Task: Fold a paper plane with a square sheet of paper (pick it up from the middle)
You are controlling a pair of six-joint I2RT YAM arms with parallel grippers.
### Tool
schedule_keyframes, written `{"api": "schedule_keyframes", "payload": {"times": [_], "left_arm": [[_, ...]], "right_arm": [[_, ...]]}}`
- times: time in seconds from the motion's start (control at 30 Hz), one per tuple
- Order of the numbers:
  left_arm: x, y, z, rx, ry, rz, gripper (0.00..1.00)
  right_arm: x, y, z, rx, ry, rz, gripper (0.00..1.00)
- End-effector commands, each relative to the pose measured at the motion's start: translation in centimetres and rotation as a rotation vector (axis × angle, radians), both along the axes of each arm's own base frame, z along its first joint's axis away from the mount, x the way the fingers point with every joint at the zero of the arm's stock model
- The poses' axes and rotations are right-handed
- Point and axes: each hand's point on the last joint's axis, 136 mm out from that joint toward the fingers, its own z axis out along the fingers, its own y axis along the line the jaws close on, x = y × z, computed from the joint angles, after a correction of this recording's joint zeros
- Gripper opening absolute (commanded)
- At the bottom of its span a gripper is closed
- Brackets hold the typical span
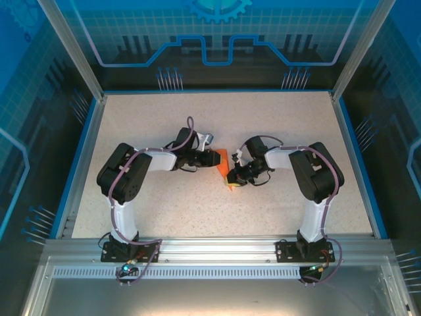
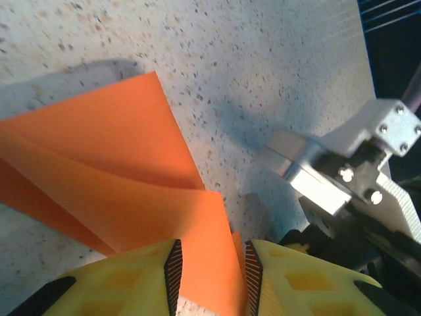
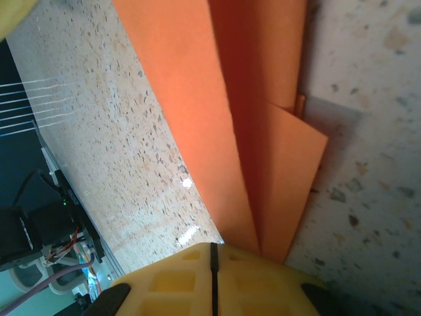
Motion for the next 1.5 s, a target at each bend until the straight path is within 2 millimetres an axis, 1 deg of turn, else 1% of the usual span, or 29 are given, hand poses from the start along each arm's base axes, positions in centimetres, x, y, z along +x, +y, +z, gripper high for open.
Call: {"api": "schedule_keyframes", "payload": {"times": [0.0,0.1,0.17,0.23,0.37,0.5,0.73,0.9,1.07,1.27,1.47], "left_arm": [[-0.1,-0.8,2.1,-0.060,-0.173,-0.101,0.39],[-0.3,-0.7,1.9,-0.046,-0.242,-0.134,0.45],[-0.3,-0.6,1.5,-0.032,-0.260,-0.141,0.47],[0.0,-0.6,0.8,-0.015,-0.254,-0.140,0.48],[0.8,-0.3,-0.4,0.021,-0.249,-0.110,0.45],[1.7,0.0,-0.9,0.050,-0.237,-0.073,0.39],[3.0,0.4,-2.0,0.108,-0.197,-0.026,0.34],[3.6,0.8,-3.0,0.155,-0.166,-0.002,0.32],[3.9,1.3,-3.9,0.203,-0.124,0.018,0.30],[4.3,2.0,-4.9,0.269,-0.087,0.048,0.30],[5.6,2.7,-4.5,0.299,-0.073,0.097,0.30]], "right_arm": [[-3.2,-2.4,-2.6,-0.099,0.173,-0.022,0.08],[-3.2,-2.5,-2.9,-0.104,0.182,-0.023,0.08],[-3.3,-2.6,-2.9,-0.107,0.186,-0.024,0.08],[-3.3,-2.6,-3.0,-0.109,0.186,-0.024,0.08],[-3.4,-2.8,-3.1,-0.114,0.190,-0.025,0.08],[-3.4,-2.9,-3.2,-0.117,0.195,-0.025,0.08],[-3.8,-3.1,-3.2,-0.127,0.203,-0.021,0.08],[-4.1,-3.3,-3.2,-0.130,0.207,-0.017,0.08],[-4.1,-3.3,-3.2,-0.134,0.206,-0.016,0.08],[-4.2,-3.5,-3.1,-0.137,0.207,-0.016,0.08],[-4.9,-3.9,-3.2,-0.150,0.218,-0.009,0.08]]}}
